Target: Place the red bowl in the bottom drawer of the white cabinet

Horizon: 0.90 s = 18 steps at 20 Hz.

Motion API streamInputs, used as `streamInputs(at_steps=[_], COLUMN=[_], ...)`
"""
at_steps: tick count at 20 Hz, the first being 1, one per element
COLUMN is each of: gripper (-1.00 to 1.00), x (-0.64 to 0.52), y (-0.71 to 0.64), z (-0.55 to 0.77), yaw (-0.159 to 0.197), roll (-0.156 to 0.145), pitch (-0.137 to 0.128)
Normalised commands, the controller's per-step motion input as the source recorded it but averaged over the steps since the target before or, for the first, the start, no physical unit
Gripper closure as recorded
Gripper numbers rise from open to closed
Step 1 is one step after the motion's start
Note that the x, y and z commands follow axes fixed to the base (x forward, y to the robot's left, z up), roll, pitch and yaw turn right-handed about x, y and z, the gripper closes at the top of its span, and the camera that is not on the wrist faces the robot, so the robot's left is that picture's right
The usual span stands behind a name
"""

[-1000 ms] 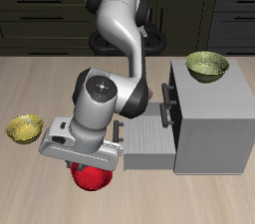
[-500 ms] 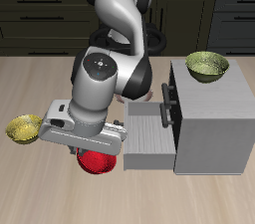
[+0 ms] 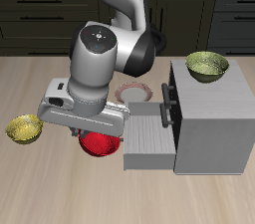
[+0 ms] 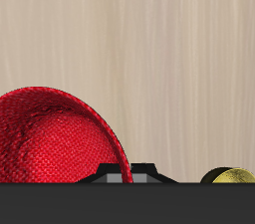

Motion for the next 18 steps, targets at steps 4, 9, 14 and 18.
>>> streamInputs(at_steps=[4, 9, 14, 18], gripper=[1.0, 1.0, 1.0, 1.0], x=[-0.26, -0.17, -0.21, -0.29], y=[0.09, 0.05, 0.01, 0.16], z=[0.47, 0.28, 0.18, 0.1], yaw=[0.012, -0.015, -0.021, -0.012], roll=[0.033, 0.021, 0.01, 0.043], pitch=[-0.037, -0.021, -0.018, -0.016])
